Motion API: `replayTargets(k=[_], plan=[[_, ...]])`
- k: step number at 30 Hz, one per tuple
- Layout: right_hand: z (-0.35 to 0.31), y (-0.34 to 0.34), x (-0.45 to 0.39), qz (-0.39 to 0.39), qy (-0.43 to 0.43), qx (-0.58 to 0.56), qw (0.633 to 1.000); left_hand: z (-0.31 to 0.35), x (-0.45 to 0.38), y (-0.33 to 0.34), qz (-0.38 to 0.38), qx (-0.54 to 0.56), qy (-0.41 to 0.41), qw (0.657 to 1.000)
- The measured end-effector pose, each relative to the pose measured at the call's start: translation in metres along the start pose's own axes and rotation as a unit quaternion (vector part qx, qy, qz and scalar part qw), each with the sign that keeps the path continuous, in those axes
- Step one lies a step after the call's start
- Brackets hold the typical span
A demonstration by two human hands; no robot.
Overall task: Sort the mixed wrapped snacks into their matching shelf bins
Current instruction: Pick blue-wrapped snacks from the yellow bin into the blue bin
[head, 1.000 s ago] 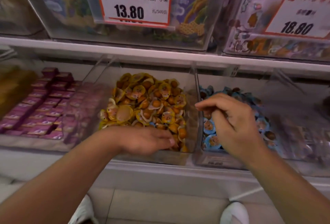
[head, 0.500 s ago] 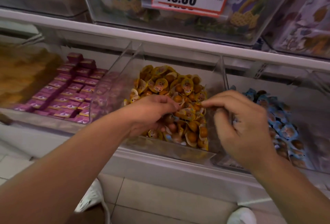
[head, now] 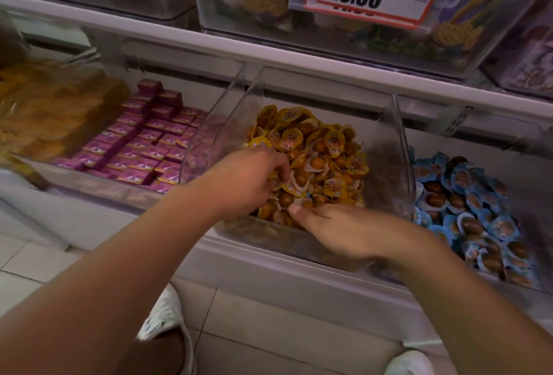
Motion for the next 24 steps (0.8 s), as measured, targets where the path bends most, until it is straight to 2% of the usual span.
replayTargets(k=[5,9,14,18,20,22,24], plan=[[-0.002,0.001,-0.002,-0.032,0.010,0.042,0.999,-0.002,0.003,0.001,-0.026,0.044,-0.009,0.999],[-0.006,-0.002,-0.003,-0.066,-0.031,0.046,0.996,-0.003,0.003,0.000,-0.032,0.059,-0.019,0.998],[-0.004,0.000,-0.004,-0.043,-0.014,0.006,0.999,-0.001,0.005,-0.001,-0.030,0.066,-0.019,0.997],[0.002,-0.001,-0.014,0.028,0.046,-0.056,0.997,0.002,0.005,-0.001,-0.036,0.058,-0.016,0.998],[0.003,0.000,-0.017,0.028,0.035,-0.044,0.998,0.002,0.005,-0.001,-0.036,0.053,-0.017,0.998],[0.001,0.003,-0.017,0.001,-0.014,0.035,0.999,0.002,0.004,-0.001,-0.034,0.049,-0.016,0.998],[0.003,0.004,-0.018,0.009,-0.015,0.012,1.000,0.002,0.004,-0.001,-0.031,0.048,-0.015,0.998]])
Point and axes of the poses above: each hand's wrist, its own x-axis away from the middle knuckle, its own y-axis out of the palm, z = x × y, the point moved 3 cm from there along -x, towards the middle knuckle, and after that the axes turned 1 degree about -x, right-handed, at the moved point
